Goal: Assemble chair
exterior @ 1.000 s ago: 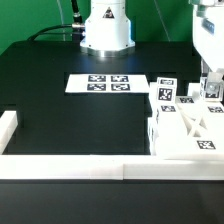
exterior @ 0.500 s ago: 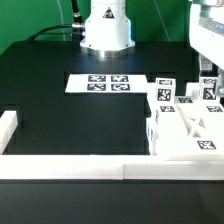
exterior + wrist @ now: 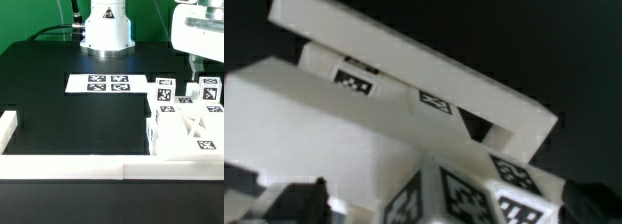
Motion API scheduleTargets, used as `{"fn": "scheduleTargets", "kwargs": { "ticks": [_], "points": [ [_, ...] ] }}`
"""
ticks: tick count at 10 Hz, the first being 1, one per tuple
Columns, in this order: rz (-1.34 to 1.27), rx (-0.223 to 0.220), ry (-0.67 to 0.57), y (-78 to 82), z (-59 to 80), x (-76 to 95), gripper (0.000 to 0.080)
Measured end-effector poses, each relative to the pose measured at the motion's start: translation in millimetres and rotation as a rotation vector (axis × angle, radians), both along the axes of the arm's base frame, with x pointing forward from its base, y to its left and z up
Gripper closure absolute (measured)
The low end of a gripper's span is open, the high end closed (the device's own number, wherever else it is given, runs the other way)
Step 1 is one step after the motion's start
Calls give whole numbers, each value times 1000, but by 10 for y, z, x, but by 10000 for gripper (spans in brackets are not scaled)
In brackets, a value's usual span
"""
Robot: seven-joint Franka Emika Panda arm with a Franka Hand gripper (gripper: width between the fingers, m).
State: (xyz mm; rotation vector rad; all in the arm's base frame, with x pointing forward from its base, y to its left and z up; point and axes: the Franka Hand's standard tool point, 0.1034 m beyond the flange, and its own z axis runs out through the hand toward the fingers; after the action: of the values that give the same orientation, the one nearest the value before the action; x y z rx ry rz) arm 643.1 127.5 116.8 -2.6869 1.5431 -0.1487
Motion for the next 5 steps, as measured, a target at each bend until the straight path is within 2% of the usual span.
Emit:
{"fn": "scheduleTargets", "kwargs": {
  "ticks": [5],
  "points": [
    [450, -49, 1, -30, -7, 8, 150]
  ]
}}
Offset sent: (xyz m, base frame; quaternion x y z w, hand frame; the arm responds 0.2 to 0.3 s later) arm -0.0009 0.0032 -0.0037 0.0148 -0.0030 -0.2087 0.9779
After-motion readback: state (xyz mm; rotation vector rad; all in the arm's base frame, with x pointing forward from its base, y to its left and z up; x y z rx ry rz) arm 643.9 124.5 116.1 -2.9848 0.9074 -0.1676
